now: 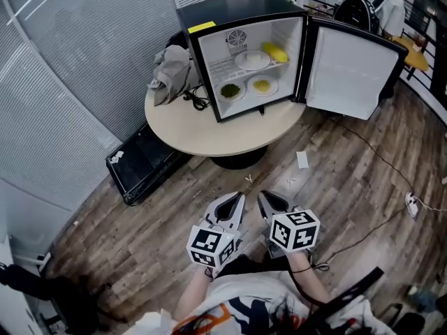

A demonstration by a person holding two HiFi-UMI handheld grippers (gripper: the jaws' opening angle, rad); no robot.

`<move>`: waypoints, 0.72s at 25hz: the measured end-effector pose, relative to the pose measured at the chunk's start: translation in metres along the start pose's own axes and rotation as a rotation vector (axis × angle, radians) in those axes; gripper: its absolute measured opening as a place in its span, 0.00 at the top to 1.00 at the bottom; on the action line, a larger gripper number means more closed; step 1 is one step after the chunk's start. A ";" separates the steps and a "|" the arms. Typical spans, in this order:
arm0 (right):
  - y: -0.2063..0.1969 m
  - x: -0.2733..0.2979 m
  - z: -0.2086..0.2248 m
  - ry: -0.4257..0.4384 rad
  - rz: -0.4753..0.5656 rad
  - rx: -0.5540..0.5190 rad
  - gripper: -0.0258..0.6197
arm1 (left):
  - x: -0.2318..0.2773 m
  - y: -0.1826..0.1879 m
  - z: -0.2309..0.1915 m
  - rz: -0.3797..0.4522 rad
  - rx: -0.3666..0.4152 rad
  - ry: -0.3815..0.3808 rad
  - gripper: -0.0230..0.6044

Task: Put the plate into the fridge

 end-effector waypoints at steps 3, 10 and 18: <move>-0.008 -0.005 -0.010 -0.008 -0.003 0.004 0.90 | -0.011 -0.004 0.001 -0.002 0.000 -0.014 0.94; -0.020 -0.015 -0.024 -0.013 -0.001 0.000 0.91 | -0.029 -0.010 0.005 0.010 0.005 -0.029 0.94; -0.025 -0.022 -0.036 -0.016 0.001 -0.023 0.91 | -0.043 -0.011 0.007 0.035 0.004 -0.037 0.94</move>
Point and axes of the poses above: the fingertips, and each gripper's own axes: x forward along the fingers, z to its right, y out of its top, the point moved 8 cm from there along -x, backward along the fingers, and after that the axes turned 8 degrees about -x, right-handed, at the moved point
